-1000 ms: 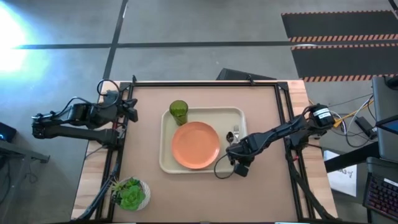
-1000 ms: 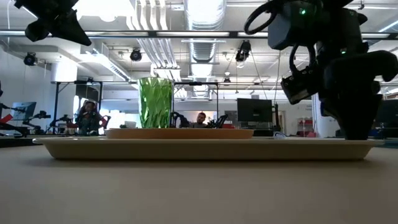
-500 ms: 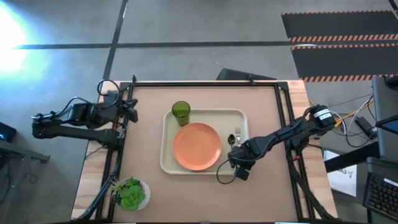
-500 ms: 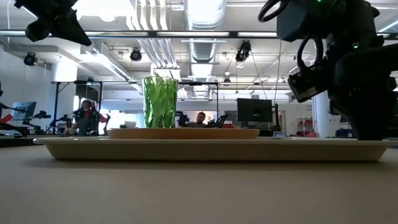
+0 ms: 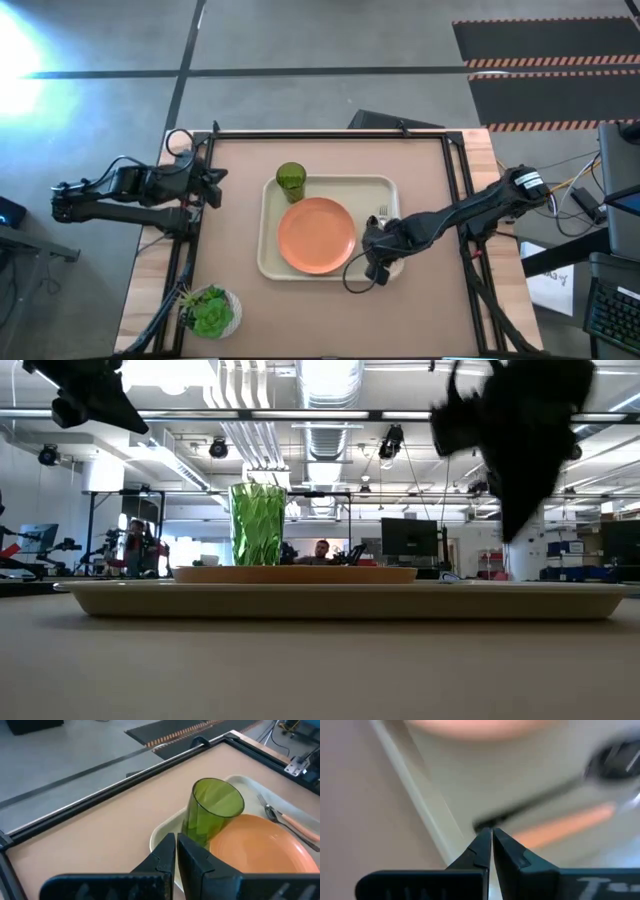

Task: Pick and place plate/cup/fork/spoon on tray
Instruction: Adjust the silverware on the white serving tray

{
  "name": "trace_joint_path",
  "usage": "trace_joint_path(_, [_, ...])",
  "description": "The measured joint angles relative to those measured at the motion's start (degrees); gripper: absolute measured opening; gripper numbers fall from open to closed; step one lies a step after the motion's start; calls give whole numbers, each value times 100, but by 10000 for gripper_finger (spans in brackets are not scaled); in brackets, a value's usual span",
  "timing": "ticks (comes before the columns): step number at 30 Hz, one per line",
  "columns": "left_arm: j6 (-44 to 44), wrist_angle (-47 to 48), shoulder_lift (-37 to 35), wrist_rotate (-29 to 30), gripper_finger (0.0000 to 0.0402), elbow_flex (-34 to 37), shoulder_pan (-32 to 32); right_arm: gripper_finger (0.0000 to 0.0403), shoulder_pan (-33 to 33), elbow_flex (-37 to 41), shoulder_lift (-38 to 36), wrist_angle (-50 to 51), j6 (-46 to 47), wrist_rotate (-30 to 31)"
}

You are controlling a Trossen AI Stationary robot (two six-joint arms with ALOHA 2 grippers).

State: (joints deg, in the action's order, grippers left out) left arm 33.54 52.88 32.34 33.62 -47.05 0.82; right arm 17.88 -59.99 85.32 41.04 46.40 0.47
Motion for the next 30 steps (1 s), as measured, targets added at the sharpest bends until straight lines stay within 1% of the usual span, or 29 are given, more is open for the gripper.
trace_joint_path(4, [10, 26, -29, -187, 0, 14, 0, 9, 1, -724, -167, 47, -407, 908])
trace_joint_path(8, [19, -1, -44, -576, 0, 33, 4, 9, -1, -1582, -346, 87, -1336, 1538])
trace_joint_path(13, [-242, 225, -61, -616, 0, 45, 4, 9, 1, -2615, -530, 385, -2113, 2370])
trace_joint_path(16, [-164, 374, -68, -662, 0, 51, 4, 9, 0, -3114, -626, 813, -2596, 2351])
trace_joint_path(19, [267, 378, -68, -721, 0, 46, 2, 9, 28, -3416, -719, 1054, -2474, 2355])
trace_joint_path(22, [154, 380, -90, -768, 0, 46, 4, 9, 51, -3517, -796, 1056, -2439, 2323])
trace_joint_path(25, [19, 372, -108, -935, 0, 28, 4, 9, 49, -3383, -842, 1092, -2521, 2260])
trace_joint_path(27, [13, 368, -120, -939, 0, 26, 4, 9, 49, -3112, -851, 1128, -2420, 2174])
trace_joint_path(30, [-15, 361, -161, -937, 0, 37, 4, 9, 18, -2548, -832, 1112, -2031, 2182])
